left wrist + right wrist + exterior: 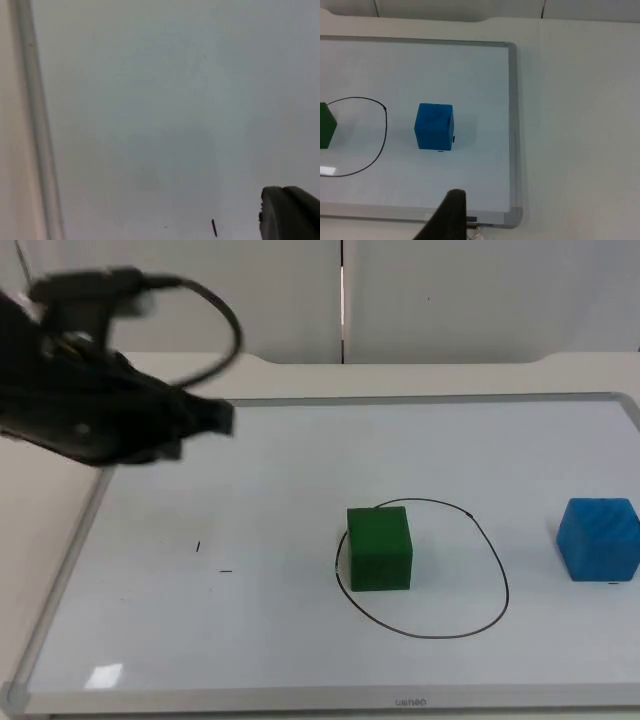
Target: Push the two cubes into the marked area.
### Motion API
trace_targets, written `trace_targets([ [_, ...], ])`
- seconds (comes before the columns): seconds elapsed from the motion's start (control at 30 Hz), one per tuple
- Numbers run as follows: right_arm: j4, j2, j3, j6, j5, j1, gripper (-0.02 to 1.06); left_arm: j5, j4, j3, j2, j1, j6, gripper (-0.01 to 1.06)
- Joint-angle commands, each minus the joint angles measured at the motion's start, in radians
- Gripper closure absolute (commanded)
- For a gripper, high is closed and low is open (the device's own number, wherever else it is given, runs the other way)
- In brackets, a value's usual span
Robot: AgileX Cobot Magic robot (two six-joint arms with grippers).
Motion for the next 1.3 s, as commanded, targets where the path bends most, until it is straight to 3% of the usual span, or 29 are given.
trace_targets([
  [0.0,0.006,0.0,0.002,0.0,-0.006,0.004,-0.01,0.015,0.032,0.026,-0.074,0.022,0.004,1.05],
  [0.13,0.006,0.0,0.002,0.0,-0.006,0.004,-0.01,0.038,0.041,0.076,-0.218,0.063,0.004,1.05],
  [0.47,0.006,0.0,0.002,0.0,-0.006,0.004,-0.01,0.204,0.105,0.162,-0.6,0.242,0.004,1.05],
  [0.7,0.006,0.0,0.002,0.0,-0.006,0.004,-0.01,0.383,0.166,0.167,-0.867,0.362,-0.013,1.05],
  [0.83,0.006,0.0,0.002,0.0,-0.006,0.004,-0.01,0.471,0.278,0.167,-1.028,0.426,-0.115,1.05],
  [0.97,0.006,0.0,0.002,0.0,-0.006,0.004,-0.01,0.615,0.429,0.167,-1.185,0.48,-0.218,1.05],
  [1.0,0.006,0.0,0.002,0.0,-0.006,0.004,-0.01,0.615,0.429,0.167,-1.185,0.48,-0.218,1.05],
  [1.13,0.006,0.0,0.002,0.0,-0.006,0.004,-0.01,0.761,0.421,0.167,-1.307,0.49,-0.218,1.05],
  [1.27,0.006,0.0,0.002,0.0,-0.006,0.004,-0.01,0.817,0.363,0.167,-1.395,0.49,-0.155,1.05],
])
